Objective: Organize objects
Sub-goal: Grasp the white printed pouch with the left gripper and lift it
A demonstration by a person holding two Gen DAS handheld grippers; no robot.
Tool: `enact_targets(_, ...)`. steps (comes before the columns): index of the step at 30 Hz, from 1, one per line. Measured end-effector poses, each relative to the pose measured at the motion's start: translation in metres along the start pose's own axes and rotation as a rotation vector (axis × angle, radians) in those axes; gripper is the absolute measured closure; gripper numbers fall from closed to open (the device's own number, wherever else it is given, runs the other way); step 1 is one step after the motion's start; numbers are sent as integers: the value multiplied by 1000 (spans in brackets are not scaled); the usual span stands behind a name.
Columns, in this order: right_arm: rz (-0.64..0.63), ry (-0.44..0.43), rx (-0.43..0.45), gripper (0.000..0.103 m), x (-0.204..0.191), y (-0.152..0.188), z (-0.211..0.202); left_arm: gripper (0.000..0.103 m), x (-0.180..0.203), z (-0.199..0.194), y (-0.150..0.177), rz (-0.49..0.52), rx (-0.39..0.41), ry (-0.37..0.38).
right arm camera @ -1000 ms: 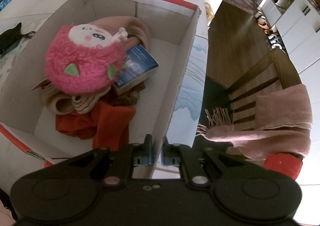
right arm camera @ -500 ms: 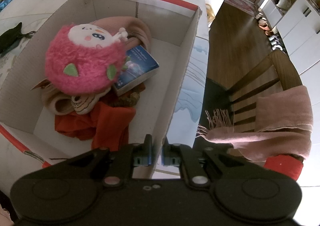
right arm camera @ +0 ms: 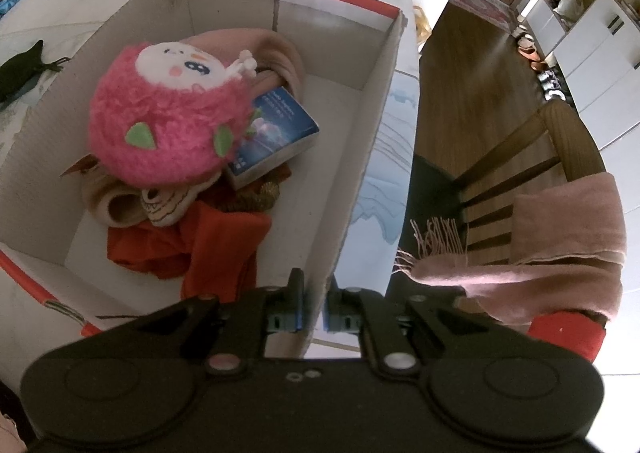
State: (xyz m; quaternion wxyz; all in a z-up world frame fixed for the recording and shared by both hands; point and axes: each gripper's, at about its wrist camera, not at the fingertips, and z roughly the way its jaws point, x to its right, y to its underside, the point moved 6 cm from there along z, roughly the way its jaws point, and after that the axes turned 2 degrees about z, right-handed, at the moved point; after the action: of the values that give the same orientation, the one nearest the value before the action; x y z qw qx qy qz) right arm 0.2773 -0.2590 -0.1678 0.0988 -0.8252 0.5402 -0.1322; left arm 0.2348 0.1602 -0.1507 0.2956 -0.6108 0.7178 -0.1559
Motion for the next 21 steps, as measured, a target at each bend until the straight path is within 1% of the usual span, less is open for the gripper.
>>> enact_targets(3, 1, 3, -5, 95, 0, 0, 1, 32, -1, 10, 2, 11, -9, -26)
enact_targets(5, 2, 3, -6, 95, 0, 0, 1, 32, -3, 21, 4, 14, -30, -64)
enact_targets(8, 3, 4, -6, 95, 0, 0, 1, 32, -12, 36, 10, -41, -62, -62)
enact_targets(9, 3, 4, -7, 95, 0, 0, 1, 36, -14, 40, 12, -54, -67, -63)
enact_targets(10, 4, 3, -7, 95, 0, 1, 1, 43, -16, 44, 13, -59, -72, -72)
enact_targets(11, 4, 3, -8, 95, 0, 1, 1, 47, -17, 47, 14, -59, -76, -82)
enact_targets(13, 5, 4, -9, 95, 1, 1, 1, 60, -18, 52, 15, -60, -86, -91)
enact_targets(14, 5, 4, -9, 95, 1, 1, 1, 63, -19, 54, 15, -64, -89, -86)
enact_targets(15, 5, 5, -9, 95, 1, 2, 1, 70, -19, 55, 15, -70, -91, -78)
enact_targets(17, 5, 4, -9, 95, 1, 2, 1, 77, -19, 56, 15, -77, -93, -75)
enact_targets(18, 6, 5, -9, 95, 1, 2, 1, 91, -19, 57, 15, -78, -93, -78)
enact_targets(19, 6, 6, -9, 94, 1, 2, 1, 97, -19, 57, 15, -87, -96, -72)
enact_targets(20, 6, 5, -10, 94, 1, 2, 1, 97, -20, 57, 15, -100, -93, -57)
enact_targets(21, 7, 6, -10, 94, 1, 2, 1, 101, -21, 56, 14, -116, -84, -43)
